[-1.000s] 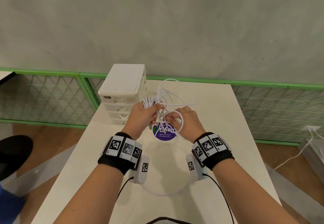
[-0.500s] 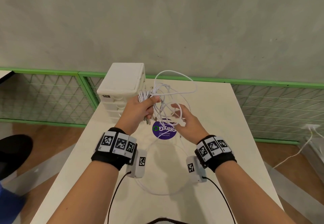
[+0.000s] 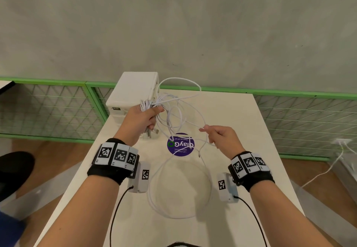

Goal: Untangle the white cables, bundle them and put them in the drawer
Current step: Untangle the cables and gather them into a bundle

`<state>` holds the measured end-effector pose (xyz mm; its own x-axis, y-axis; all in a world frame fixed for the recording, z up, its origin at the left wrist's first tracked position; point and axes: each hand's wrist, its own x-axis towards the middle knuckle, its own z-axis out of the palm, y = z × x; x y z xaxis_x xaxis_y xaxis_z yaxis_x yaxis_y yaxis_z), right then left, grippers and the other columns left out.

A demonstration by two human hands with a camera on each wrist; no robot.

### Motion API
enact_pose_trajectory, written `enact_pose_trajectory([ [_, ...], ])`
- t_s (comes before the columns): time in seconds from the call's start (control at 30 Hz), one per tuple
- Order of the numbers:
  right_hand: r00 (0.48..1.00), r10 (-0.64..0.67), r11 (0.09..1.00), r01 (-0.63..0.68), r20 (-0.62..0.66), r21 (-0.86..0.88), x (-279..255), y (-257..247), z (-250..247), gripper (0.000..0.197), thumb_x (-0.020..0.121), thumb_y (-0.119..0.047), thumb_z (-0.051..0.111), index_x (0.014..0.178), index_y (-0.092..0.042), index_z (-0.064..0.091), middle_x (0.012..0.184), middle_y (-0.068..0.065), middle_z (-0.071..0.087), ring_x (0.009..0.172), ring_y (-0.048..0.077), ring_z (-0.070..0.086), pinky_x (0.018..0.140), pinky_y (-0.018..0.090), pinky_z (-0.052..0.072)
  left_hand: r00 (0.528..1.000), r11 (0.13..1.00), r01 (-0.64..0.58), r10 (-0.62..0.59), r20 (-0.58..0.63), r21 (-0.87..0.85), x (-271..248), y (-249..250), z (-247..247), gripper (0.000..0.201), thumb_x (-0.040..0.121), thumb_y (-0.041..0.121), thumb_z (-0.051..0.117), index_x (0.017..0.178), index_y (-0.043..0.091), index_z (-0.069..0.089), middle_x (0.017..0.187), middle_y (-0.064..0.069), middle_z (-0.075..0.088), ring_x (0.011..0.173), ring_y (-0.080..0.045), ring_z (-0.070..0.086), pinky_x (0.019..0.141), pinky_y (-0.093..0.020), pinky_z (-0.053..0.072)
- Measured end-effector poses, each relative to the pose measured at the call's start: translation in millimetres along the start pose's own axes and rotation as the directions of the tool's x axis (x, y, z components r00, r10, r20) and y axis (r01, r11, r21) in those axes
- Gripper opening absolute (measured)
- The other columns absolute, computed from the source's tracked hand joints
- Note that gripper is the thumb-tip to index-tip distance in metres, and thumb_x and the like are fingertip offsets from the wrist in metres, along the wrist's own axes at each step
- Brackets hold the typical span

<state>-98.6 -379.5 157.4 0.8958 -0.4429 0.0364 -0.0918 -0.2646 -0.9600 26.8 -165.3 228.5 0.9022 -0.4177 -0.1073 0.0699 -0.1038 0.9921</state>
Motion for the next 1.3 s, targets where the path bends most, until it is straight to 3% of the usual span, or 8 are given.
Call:
enact_pose_trajectory([
  [0.17,0.999,-0.032,0.997,0.031,-0.018,-0.075,8,-4,3,0.021,0.096,-0.033,0.047,0.104,-0.028,0.066,0.085,-0.003,0.066,0.079,0.010,0.059,0.082,0.033,0.048,0.995,0.999,-0.023,0.021,0.099,0.023,-2,5,-1,0.013,0.088,0.017,0.065,0.084,0.004,0.065,0.042,0.004,0.034,0.040,-0.013,0.032,0.048,-0.027,0.032],
  [0.3,0.989,-0.133,0.965,0.113,-0.071,-0.237,21,-25,0,0.035,0.093,-0.022,0.054,0.128,-0.020,0.052,0.125,0.004,0.053,0.107,0.013,0.052,0.093,0.025,0.039,0.984,0.995,-0.041,0.024,0.179,0.093,-6,13,-1,0.015,0.088,0.013,0.064,0.075,0.006,0.062,0.040,0.003,0.034,0.039,-0.015,0.033,0.047,-0.027,0.031],
  [0.47,0.988,-0.146,0.954,0.152,0.041,-0.259,31,-42,2,0.070,0.086,-0.011,0.064,0.145,-0.018,0.027,0.140,-0.003,0.042,0.131,0.009,0.035,0.101,0.019,0.025,0.963,0.985,-0.098,0.057,0.263,0.143,-10,24,-3,0.017,0.087,0.010,0.065,0.070,0.010,0.067,0.042,0.002,0.034,0.039,-0.014,0.031,0.043,-0.024,0.032],
  [0.6,0.976,-0.175,0.940,0.205,0.132,-0.272,40,-40,5,0.056,0.088,-0.012,0.061,0.139,-0.022,0.039,0.104,0.006,0.064,0.097,0.012,0.058,0.084,0.015,0.035,0.945,0.971,-0.125,0.054,0.321,0.205,-11,26,-4,0.017,0.084,0.014,0.070,0.078,0.000,0.062,0.046,-0.002,0.036,0.042,-0.017,0.031,0.042,-0.024,0.031],
  [0.73,0.985,-0.145,0.969,0.161,0.094,-0.186,46,-44,-2,0.023,0.091,-0.010,0.055,0.112,-0.015,0.064,0.066,0.000,0.057,0.051,0.000,0.051,0.055,0.014,0.043,0.978,0.965,-0.105,0.056,0.200,0.241,-9,24,-7,0.019,0.084,0.018,0.071,0.070,0.009,0.061,0.043,0.001,0.038,0.042,-0.017,0.033,0.041,-0.024,0.031],
  [1.03,0.992,-0.109,0.976,0.119,0.065,-0.184,40,-42,-31,0.006,0.085,-0.015,0.065,0.084,-0.020,0.065,0.063,-0.003,0.062,0.049,0.007,0.056,0.056,0.014,0.044,0.998,0.882,-0.060,0.058,0.017,0.468,2,22,-16,0.035,0.081,0.037,0.072,0.072,0.008,0.055,0.052,-0.006,0.052,0.045,-0.019,0.044,0.048,-0.028,0.037],
  [1.17,0.999,-0.050,0.958,0.054,0.020,-0.282,35,-33,-42,0.011,0.085,-0.029,0.066,0.084,-0.019,0.063,0.053,0.001,0.042,0.047,0.010,0.037,0.052,0.023,0.033,0.984,0.901,-0.081,0.139,-0.107,0.426,6,29,-20,0.036,0.083,0.034,0.071,0.065,0.010,0.051,0.052,-0.007,0.050,0.043,-0.019,0.043,0.045,-0.025,0.036],
  [1.3,0.999,-0.036,0.955,0.033,-0.008,-0.295,31,-27,-53,0.016,0.089,-0.029,0.060,0.083,-0.014,0.062,0.061,-0.004,0.049,0.050,0.004,0.040,0.056,0.022,0.032,0.984,0.931,-0.090,0.138,-0.112,0.354,8,36,-25,0.035,0.085,0.027,0.070,0.059,0.013,0.051,0.046,-0.001,0.045,0.039,-0.014,0.038,0.039,-0.021,0.033],
])
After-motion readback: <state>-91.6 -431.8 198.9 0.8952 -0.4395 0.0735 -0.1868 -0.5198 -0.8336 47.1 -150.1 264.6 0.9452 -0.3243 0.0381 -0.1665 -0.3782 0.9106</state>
